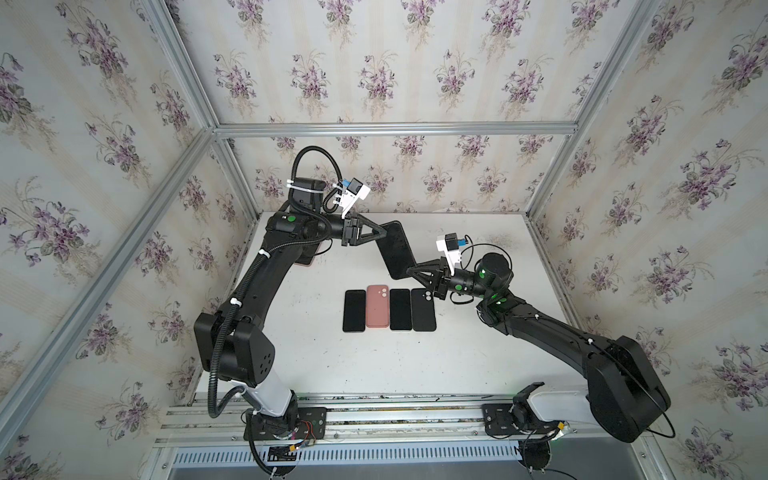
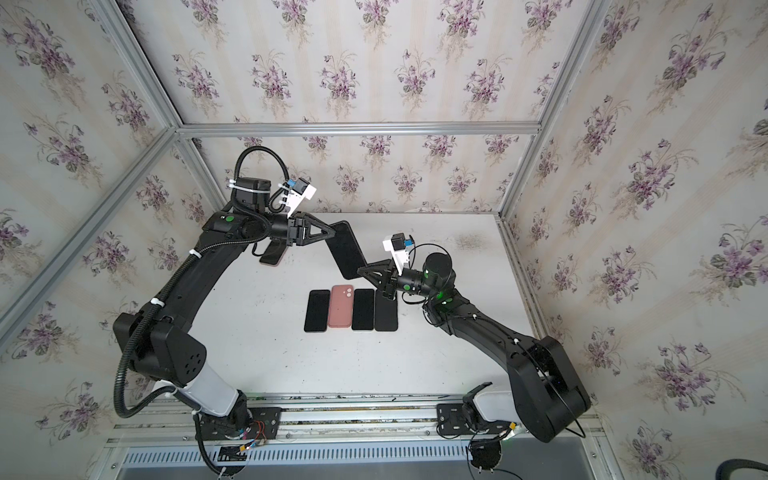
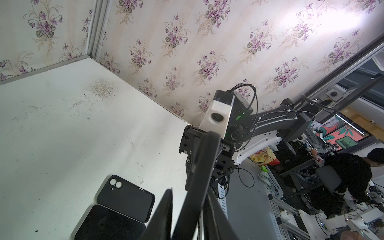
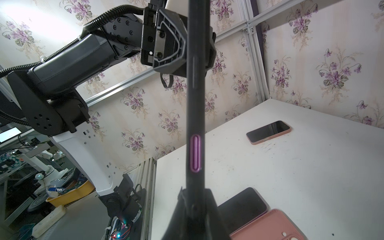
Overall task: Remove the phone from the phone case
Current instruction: 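Grasp the black phone with the left gripper while the right gripper opens and withdraws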
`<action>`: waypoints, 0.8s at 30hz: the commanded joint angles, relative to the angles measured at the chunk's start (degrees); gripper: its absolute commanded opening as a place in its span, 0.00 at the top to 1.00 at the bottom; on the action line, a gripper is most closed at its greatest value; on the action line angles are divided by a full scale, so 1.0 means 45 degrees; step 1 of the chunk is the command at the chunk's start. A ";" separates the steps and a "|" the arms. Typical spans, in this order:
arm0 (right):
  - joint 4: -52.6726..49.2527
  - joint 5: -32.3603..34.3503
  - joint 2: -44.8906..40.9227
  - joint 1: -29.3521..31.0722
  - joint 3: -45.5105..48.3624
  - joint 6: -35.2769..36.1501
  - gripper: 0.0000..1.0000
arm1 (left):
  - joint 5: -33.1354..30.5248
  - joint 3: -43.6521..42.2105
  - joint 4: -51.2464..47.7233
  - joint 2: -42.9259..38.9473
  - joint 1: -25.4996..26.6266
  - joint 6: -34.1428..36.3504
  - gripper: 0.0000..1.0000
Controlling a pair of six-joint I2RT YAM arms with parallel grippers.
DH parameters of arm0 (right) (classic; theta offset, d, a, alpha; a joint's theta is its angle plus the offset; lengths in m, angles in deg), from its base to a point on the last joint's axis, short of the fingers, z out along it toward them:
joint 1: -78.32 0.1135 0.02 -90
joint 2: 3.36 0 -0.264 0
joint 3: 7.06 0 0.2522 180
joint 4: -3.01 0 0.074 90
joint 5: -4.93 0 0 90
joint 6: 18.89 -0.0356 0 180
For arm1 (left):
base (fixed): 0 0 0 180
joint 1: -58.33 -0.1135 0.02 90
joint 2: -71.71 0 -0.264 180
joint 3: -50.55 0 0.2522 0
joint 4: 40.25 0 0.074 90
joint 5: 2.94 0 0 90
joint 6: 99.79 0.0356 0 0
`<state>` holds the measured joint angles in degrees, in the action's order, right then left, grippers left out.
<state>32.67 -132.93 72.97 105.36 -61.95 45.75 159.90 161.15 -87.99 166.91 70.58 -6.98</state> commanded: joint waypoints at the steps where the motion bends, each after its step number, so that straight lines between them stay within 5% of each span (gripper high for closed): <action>1: 0.1220 -0.0244 0.0069 0.0005 -0.0100 0.0106 1.00 | 0.0491 0.0073 0.0079 0.0041 0.0007 -0.0036 0.94; 7: 0.1170 -0.0139 0.0146 -0.0102 -0.0080 0.0022 1.00 | 0.0636 -0.0164 0.0071 -0.0032 -0.0037 -0.0172 0.98; 8: 0.1149 -0.0067 0.0141 -0.0129 -0.0080 -0.0039 0.92 | 0.0673 -0.0171 0.0079 -0.0049 -0.0046 -0.0209 0.98; 10: 0.0920 0.0466 0.0077 -0.0243 -0.0046 -0.0343 0.61 | 0.0691 -0.0195 0.0068 -0.0080 -0.0102 -0.0319 0.98; 14: 0.0678 0.1758 -0.0297 -0.0421 0.0056 -0.0877 0.31 | 0.0545 0.0261 0.0103 -0.0064 -0.0392 -0.1069 1.00; 18: -0.0545 0.4310 -0.1193 -0.0425 0.0162 -0.1627 0.24 | -0.1446 0.1099 0.0792 -0.0109 -0.0447 -0.3296 1.00; 24: -0.4019 0.7489 -0.2571 -0.0366 -0.0565 -0.4107 0.24 | -0.3827 0.0675 0.4586 -0.0453 -0.0530 -0.9912 1.00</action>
<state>21.70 -108.64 63.18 103.59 -62.73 34.27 149.17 165.15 -79.27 165.62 68.44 -33.10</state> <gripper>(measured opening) 0.760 0.129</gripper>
